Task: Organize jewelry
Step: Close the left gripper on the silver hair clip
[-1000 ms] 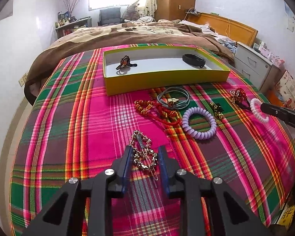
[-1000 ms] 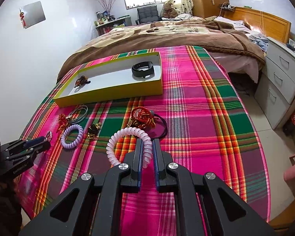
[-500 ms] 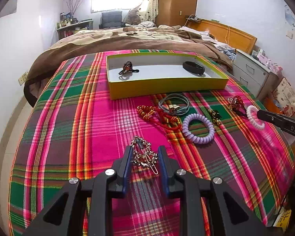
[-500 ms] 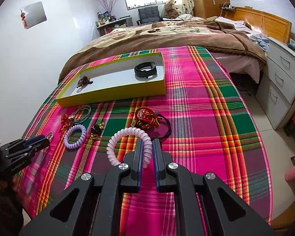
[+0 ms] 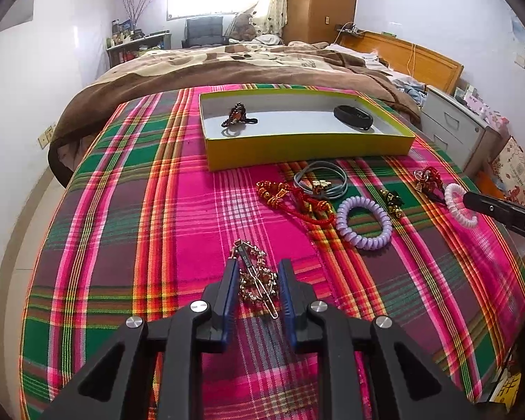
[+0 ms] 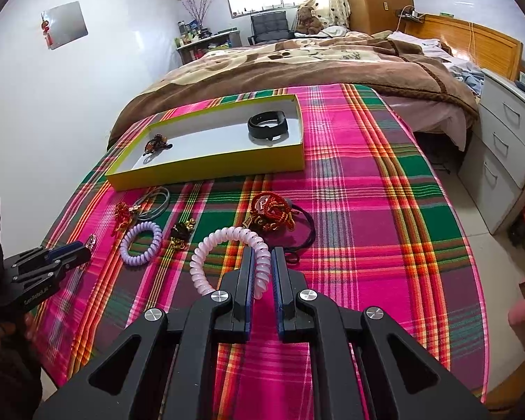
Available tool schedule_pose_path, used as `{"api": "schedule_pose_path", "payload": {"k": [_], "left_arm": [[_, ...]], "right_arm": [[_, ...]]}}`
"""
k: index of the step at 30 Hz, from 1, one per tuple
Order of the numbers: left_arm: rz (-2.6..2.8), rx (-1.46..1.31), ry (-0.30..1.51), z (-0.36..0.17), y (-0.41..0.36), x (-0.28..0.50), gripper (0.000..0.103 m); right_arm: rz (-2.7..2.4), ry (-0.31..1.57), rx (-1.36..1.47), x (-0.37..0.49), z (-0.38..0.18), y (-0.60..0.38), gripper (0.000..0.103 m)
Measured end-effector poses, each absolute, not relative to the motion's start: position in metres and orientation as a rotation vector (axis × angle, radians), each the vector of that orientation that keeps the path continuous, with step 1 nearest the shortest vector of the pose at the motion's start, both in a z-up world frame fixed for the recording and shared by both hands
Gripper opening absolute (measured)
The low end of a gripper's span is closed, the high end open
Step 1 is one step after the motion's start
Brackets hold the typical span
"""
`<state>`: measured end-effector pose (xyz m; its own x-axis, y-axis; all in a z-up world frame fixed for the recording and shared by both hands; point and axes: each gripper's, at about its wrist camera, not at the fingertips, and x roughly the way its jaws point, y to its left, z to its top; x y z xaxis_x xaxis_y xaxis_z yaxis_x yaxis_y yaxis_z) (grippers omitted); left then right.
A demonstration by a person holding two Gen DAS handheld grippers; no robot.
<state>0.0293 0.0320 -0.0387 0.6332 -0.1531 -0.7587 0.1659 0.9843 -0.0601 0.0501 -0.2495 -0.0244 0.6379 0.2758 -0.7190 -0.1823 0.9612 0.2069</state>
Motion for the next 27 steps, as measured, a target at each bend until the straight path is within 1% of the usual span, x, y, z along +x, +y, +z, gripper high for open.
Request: {"api": "schedule_pose_path", "payload": {"k": [1, 4, 10, 12, 14, 17, 19, 22, 23, 27], "left_arm": [[-0.178, 0.01, 0.881, -0.04, 0.033, 0.032, 0.026], [-0.163, -0.031, 0.889, -0.041, 0.037, 0.038, 0.026], [-0.145, -0.008, 0.899, -0.042, 0.033, 0.043, 0.028], [-0.14, -0.012, 0.899, -0.042, 0.033, 0.043, 0.027], [-0.134, -0.012, 0.894, -0.041, 0.033, 0.042, 0.021], [-0.142, -0.023, 0.888, -0.04, 0.035, 0.041, 0.021], [-0.142, -0.026, 0.878, -0.038, 0.036, 0.041, 0.018], [-0.143, -0.022, 0.862, -0.034, 0.036, 0.041, 0.017], [-0.144, -0.024, 0.858, -0.033, 0.036, 0.041, 0.0], [-0.148, -0.03, 0.861, -0.033, 0.04, 0.045, 0.0]], "right_arm": [[0.263, 0.84, 0.118, 0.051, -0.025, -0.249, 0.009], [0.266, 0.842, 0.112, 0.051, -0.025, -0.247, 0.009], [0.269, 0.844, 0.107, 0.052, -0.025, -0.244, 0.009], [0.273, 0.843, 0.106, 0.053, -0.025, -0.242, 0.009], [0.278, 0.843, 0.103, 0.053, -0.024, -0.24, 0.009], [0.284, 0.845, 0.096, 0.055, -0.024, -0.236, 0.009], [0.288, 0.844, 0.093, 0.055, -0.024, -0.235, 0.009], [0.289, 0.843, 0.09, 0.057, -0.023, -0.234, 0.009], [0.289, 0.842, 0.09, 0.058, -0.022, -0.234, 0.009], [0.286, 0.841, 0.093, 0.06, -0.022, -0.234, 0.009]]}}
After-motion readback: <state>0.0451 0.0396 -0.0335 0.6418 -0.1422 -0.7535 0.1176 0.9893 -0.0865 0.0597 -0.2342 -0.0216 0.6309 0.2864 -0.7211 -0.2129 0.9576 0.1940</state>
